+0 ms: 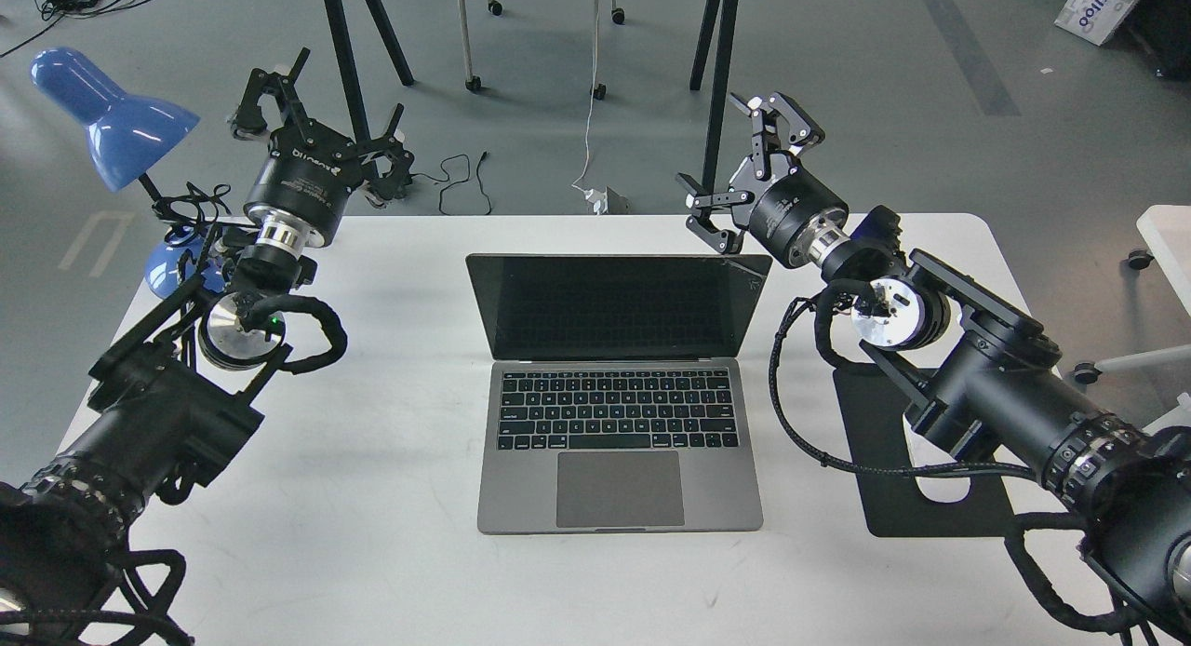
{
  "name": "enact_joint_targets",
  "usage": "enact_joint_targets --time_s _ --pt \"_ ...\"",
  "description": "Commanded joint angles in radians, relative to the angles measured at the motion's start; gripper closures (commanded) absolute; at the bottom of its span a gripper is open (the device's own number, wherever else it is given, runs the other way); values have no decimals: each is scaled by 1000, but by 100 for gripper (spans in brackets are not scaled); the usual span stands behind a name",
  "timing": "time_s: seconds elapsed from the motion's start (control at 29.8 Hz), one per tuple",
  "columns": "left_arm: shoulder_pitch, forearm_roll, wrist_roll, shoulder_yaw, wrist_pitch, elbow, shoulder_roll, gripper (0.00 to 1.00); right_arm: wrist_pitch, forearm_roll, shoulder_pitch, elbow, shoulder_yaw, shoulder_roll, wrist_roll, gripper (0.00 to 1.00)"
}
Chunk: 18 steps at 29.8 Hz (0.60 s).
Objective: Close notebook with right arm
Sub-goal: 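Move the right gripper over the top edge of the laptop screen, then push the laptop screen down toward the keyboard with the right gripper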
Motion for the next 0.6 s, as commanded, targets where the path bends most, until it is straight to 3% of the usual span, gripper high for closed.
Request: enact_joint_targets --time_s 0.0,0.57 --pt "0 0 -1 0 0 0 0 0 0 0 -32 63 -11 -35 0 0" --pt "0 0 0 0 -1 -1 0 0 6 -27 -173 324 -88 -213 2 0"
